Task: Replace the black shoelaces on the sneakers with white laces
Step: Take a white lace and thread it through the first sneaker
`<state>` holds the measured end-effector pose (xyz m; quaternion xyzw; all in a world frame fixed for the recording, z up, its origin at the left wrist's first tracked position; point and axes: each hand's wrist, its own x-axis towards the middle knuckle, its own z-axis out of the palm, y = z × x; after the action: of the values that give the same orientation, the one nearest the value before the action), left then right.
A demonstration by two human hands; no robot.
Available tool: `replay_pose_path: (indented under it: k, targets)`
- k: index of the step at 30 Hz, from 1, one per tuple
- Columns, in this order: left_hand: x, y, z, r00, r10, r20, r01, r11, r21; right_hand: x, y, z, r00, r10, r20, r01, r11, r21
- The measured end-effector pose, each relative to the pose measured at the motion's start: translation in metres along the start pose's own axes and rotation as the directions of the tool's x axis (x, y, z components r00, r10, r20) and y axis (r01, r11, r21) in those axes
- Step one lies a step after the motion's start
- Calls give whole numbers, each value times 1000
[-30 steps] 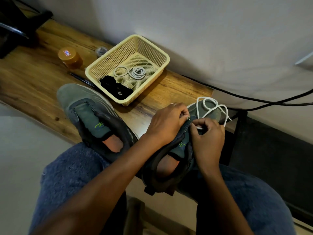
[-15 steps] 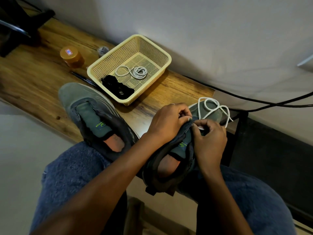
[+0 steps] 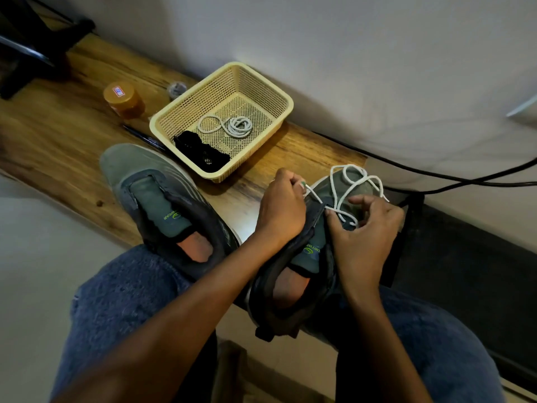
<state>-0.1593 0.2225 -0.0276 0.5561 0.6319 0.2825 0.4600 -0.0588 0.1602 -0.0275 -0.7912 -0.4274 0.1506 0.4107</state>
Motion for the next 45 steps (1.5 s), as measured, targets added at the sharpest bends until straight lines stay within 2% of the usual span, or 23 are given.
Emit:
replay_pose_path:
  k: [3, 7, 10, 13, 17, 19, 20, 23, 24, 26, 28, 29, 31, 33, 35, 37, 39, 41, 44, 45]
  targets:
    - [3, 0, -3, 996, -85, 9, 85, 984, -156, 0, -1, -2, 999, 32, -30, -33, 999, -37]
    - [3, -1, -4, 994, 0, 114, 9, 997, -83, 2, 1, -1, 999, 43, -2, -43, 999, 22]
    - [2, -3, -1, 995, 29, 101, -20, 996, -84, 3, 2, 0, 998, 55, 27, -56, 997, 51]
    - [-2, 2, -3, 998, 49, -25, -53, 979, -198, 2, 3, -1, 997, 74, 6, -73, 996, -49]
    - [3, 9, -14, 947, -24, -320, -118, 902, -416, 3, 1, -4, 995, 96, 12, -94, 992, -82]
    - [7, 6, -17, 932, -57, -358, -117, 887, -446, 3, 1, -4, 995, 100, 23, -98, 993, -66]
    - [7, 5, -17, 947, -67, -316, -78, 901, -427, 3, 1, -4, 994, 101, 29, -99, 994, -55]
    - [2, 5, -8, 994, -111, 2, 106, 942, -318, 2, 1, -4, 995, 91, 41, -90, 996, -18]
    - [1, 4, -5, 990, -108, 86, 129, 944, -304, 2, 1, -4, 995, 90, 42, -90, 996, -14]
    - [1, 1, -1, 992, -52, 117, 77, 973, -216, 2, 0, -4, 994, 96, 42, -95, 995, -28]
    - [1, -1, -1, 999, -1, 45, 7, 991, -130, 1, 0, -4, 994, 99, 44, -96, 994, -50]
    - [0, 1, -3, 1000, 18, -19, -21, 988, -155, 1, -1, -5, 994, 100, 47, -97, 994, -56]
    - [2, 4, -9, 982, 18, -188, -71, 958, -276, 1, -1, -6, 993, 103, 54, -100, 993, -55]
    - [9, 5, -19, 935, -49, -350, -118, 890, -441, 1, -2, -7, 993, 103, 64, -100, 994, -53]
    - [16, 5, -25, 904, -146, -402, -116, 821, -559, 1, -2, -7, 992, 103, 78, -99, 994, -53]
    - [13, 8, -23, 932, -183, -314, -15, 844, -536, 1, -3, -7, 990, 112, 88, -108, 993, -49]
    - [5, 9, -13, 984, -148, -98, 97, 909, -405, 2, -3, -8, 988, 119, 95, -116, 992, -46]
    - [-1, 5, -5, 991, -103, 79, 123, 945, -303, 2, -3, -7, 987, 121, 105, -116, 992, -50]
    - [3, -4, 1, 999, 2, 47, 5, 990, -141, 2, -2, -6, 986, 123, 112, -117, 991, -60]
    - [3, -5, 2, 1000, 12, 21, -9, 991, -136, 2, -1, -6, 986, 125, 112, -119, 991, -59]
